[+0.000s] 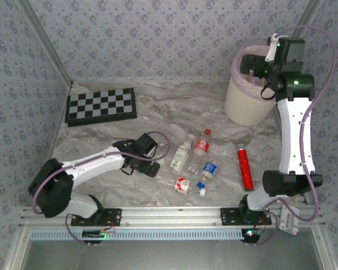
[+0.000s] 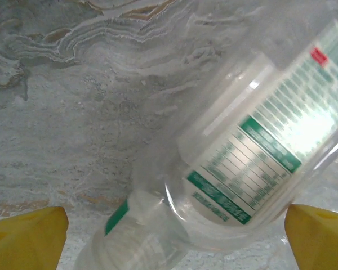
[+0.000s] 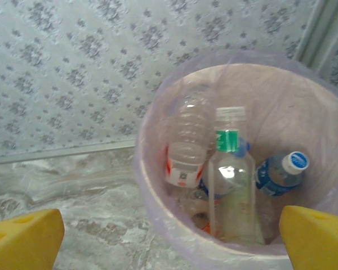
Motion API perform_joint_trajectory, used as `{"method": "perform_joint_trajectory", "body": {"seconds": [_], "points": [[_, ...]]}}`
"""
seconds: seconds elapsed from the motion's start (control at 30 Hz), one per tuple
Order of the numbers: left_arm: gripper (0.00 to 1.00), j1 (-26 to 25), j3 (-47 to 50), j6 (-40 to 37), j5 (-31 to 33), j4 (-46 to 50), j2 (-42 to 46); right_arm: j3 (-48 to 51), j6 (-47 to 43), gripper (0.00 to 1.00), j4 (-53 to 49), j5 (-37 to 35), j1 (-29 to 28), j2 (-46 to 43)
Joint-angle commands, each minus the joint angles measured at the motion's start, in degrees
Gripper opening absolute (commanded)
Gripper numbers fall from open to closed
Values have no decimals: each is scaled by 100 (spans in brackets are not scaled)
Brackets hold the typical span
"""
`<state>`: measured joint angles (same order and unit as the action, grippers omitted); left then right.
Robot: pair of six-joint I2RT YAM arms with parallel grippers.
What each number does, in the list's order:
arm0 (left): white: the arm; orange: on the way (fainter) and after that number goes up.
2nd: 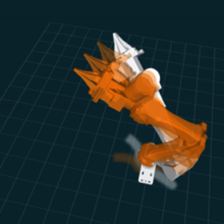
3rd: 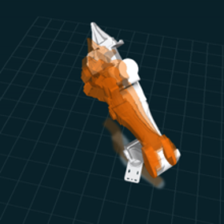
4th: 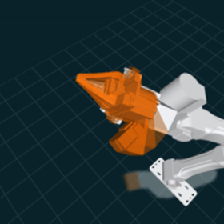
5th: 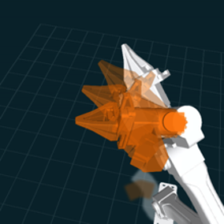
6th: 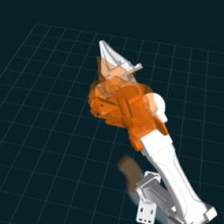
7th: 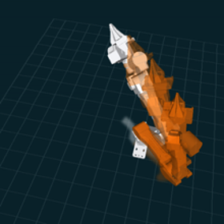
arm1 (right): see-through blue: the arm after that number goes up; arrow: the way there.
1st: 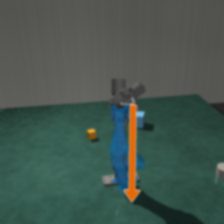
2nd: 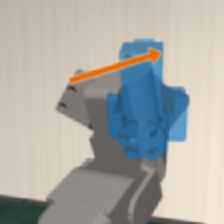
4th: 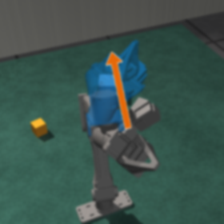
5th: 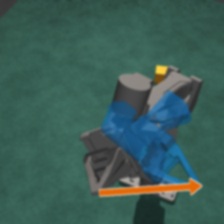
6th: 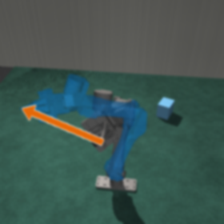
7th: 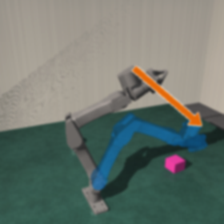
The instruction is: Put the plastic bottles in the bin
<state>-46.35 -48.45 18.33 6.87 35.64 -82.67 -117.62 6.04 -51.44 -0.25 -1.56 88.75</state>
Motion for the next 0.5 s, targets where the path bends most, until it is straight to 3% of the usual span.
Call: {"method": "perform_joint_trajectory", "body": {"seconds": [0.0, 0.23, 0.47], "points": [[94, 168, 23, 101, 94, -82, -186, 55, 21, 100, 38, 268, -139, -173], [87, 425, 136, 570, -94, -654, -153, 323, 80, 100, 169, 561, -230, -269], [90, 429, 424, 1113, -209, -479, 525, 863, 227, 100, 324, 799, -247, -442]]}}
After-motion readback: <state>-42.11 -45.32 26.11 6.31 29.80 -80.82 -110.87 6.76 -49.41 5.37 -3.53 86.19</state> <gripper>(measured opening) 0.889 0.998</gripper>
